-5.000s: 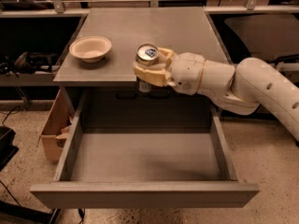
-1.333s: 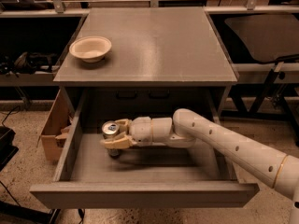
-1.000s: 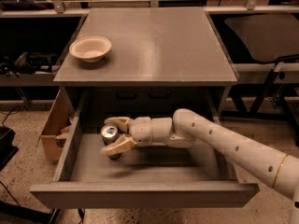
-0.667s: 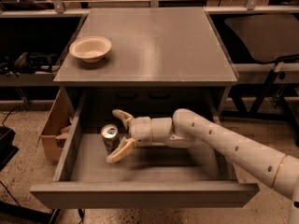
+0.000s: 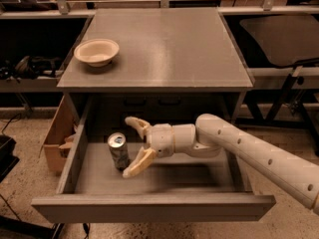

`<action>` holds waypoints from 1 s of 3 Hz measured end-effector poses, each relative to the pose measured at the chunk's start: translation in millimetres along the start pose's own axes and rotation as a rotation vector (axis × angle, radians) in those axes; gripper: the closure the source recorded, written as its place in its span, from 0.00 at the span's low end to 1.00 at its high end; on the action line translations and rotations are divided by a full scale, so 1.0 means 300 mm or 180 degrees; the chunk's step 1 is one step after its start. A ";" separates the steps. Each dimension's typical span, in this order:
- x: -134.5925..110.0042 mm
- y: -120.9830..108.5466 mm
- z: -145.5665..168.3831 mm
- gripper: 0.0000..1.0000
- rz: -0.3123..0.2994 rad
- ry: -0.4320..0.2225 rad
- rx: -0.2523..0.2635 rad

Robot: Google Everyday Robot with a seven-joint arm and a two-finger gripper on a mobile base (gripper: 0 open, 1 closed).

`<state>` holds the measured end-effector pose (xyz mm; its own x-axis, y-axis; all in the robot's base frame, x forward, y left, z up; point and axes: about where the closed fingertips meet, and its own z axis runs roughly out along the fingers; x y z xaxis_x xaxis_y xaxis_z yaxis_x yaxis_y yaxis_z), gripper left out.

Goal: Place redbull can into top drawer

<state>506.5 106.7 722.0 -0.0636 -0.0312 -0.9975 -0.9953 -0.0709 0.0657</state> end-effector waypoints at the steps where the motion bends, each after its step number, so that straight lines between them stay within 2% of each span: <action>1: -0.089 0.124 -0.189 0.00 0.0207 0.0349 0.0180; 2: -0.155 0.197 -0.371 0.00 0.0436 0.0981 0.0441; 3: -0.282 0.168 -0.538 0.00 0.0388 0.1830 0.0811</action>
Offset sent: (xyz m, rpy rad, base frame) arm -0.0848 -0.2086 0.2559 -0.8647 0.0294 -0.3207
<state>473.5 -55.2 814.0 -0.1988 -0.5589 -0.8050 -0.9740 0.2040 0.0989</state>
